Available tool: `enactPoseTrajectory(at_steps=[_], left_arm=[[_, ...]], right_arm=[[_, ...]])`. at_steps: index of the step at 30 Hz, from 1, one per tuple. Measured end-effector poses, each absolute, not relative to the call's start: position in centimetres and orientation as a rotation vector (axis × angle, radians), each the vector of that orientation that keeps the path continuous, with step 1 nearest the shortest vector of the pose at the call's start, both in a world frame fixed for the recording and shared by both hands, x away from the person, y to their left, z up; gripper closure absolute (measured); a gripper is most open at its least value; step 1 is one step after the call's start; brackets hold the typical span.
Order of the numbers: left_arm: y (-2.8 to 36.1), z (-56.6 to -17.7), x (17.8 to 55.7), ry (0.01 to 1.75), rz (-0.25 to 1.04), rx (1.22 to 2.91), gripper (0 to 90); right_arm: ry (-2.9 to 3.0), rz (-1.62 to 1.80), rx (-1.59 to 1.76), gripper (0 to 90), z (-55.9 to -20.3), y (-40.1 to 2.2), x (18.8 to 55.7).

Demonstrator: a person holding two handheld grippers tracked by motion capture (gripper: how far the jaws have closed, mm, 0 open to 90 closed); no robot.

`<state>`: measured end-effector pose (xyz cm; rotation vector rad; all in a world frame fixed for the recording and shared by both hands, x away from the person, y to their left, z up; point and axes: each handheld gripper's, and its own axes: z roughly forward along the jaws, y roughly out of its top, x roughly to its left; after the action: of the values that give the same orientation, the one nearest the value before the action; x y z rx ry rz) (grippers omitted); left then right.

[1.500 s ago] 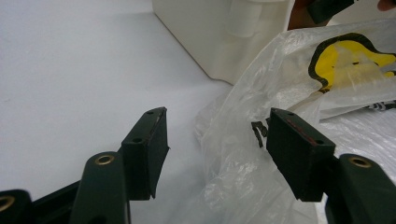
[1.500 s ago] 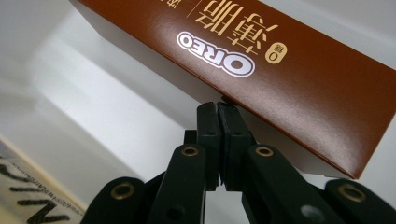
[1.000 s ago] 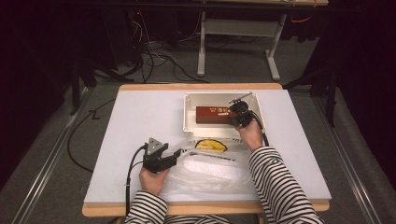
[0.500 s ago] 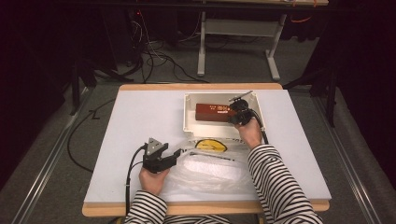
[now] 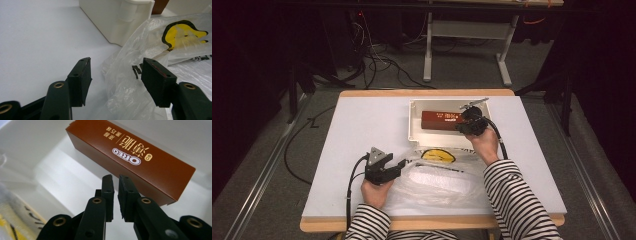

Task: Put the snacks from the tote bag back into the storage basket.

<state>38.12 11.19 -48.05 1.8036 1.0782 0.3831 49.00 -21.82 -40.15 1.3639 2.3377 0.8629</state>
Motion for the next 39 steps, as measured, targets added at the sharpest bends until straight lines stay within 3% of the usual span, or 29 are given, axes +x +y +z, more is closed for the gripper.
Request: enactPoseTrajectory(at_steps=[39], left_arm=[[12.8, -45.1, 37.0, 1.045, 0.393, 1.789, 42.2]], right_arm=[[2.232, 1.092, 1.258, 67.0, -38.2, -27.7, 42.1]])
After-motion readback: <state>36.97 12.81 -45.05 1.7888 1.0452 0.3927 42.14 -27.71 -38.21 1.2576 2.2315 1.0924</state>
